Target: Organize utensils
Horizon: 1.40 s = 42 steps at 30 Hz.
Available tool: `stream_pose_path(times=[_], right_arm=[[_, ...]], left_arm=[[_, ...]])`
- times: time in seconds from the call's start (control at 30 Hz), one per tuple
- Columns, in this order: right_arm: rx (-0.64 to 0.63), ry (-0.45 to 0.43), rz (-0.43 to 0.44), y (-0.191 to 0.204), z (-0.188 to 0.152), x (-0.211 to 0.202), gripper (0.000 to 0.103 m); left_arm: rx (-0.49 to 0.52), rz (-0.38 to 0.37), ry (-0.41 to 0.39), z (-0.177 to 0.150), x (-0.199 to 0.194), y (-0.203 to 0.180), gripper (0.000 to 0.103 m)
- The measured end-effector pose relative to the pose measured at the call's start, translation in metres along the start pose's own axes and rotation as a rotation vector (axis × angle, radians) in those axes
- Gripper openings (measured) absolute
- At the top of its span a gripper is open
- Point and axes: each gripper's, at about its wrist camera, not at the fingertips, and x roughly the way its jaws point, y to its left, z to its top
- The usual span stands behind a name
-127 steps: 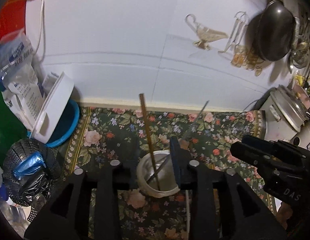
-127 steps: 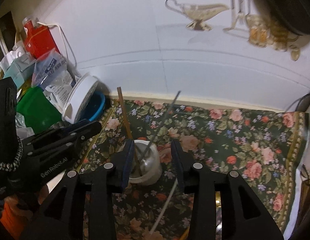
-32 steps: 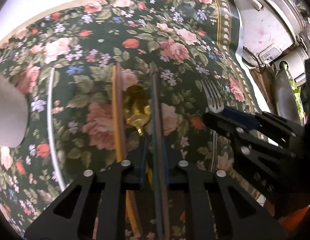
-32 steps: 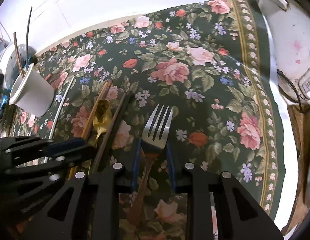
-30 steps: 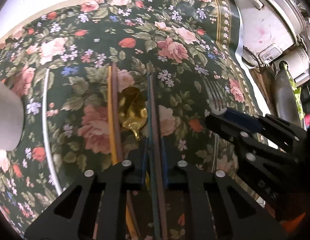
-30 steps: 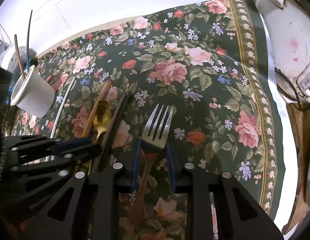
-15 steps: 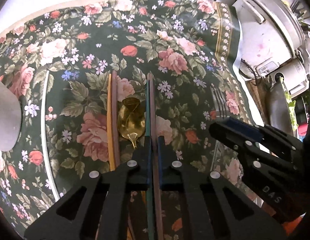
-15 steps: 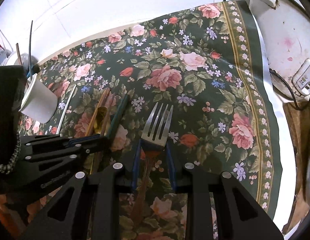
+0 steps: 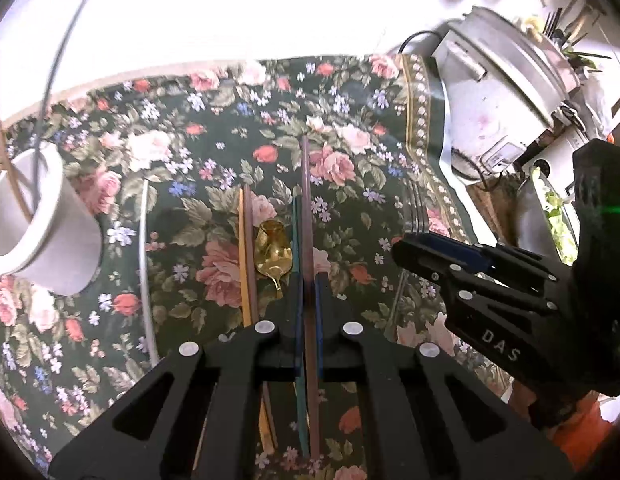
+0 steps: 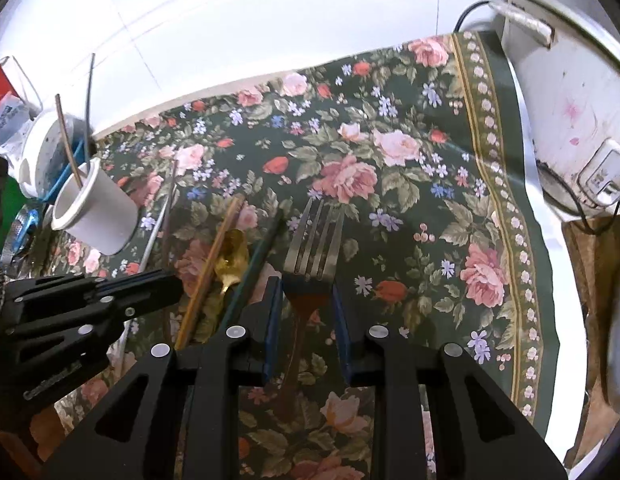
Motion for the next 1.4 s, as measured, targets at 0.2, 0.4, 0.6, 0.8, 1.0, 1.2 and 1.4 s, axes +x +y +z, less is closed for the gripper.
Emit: stream_pose_path(times=[0.2, 0.4, 0.6, 0.8, 1.0, 1.2, 1.4], right_arm=[[-0.017, -0.04, -0.015, 0.012, 0.0, -0.014, 0.022], [-0.026, -0.087, -0.018, 0.028, 0.004, -0.033, 0.022], [-0.053, -0.134, -0.013, 0.049, 0.013, -0.049, 0.003], [-0.06, -0.162, -0.019, 0.062, 0.016, -0.057, 0.003], [0.002, -0.126, -0.034, 0.036, 0.017, -0.054, 0.003], [0.052, -0.015, -0.062, -0.006, 0.009, -0.031, 0.044], [-0.049, 0.135, -0.102, -0.014, -0.006, 0.003, 0.051]], left_arm=[[-0.001, 0.012, -0.068, -0.006, -0.03, 0.0, 0.003], [-0.017, 0.005, -0.139, -0.009, -0.062, 0.006, 0.003], [-0.018, 0.011, -0.212, -0.006, -0.091, 0.015, 0.003], [-0.029, 0.015, -0.267, 0.001, -0.116, 0.028, 0.003], [-0.037, 0.039, -0.321, 0.009, -0.14, 0.042, 0.003], [-0.039, 0.066, -0.333, 0.015, -0.146, 0.054, 0.003], [-0.059, 0.082, -0.302, 0.016, -0.135, 0.061, 0.003]])
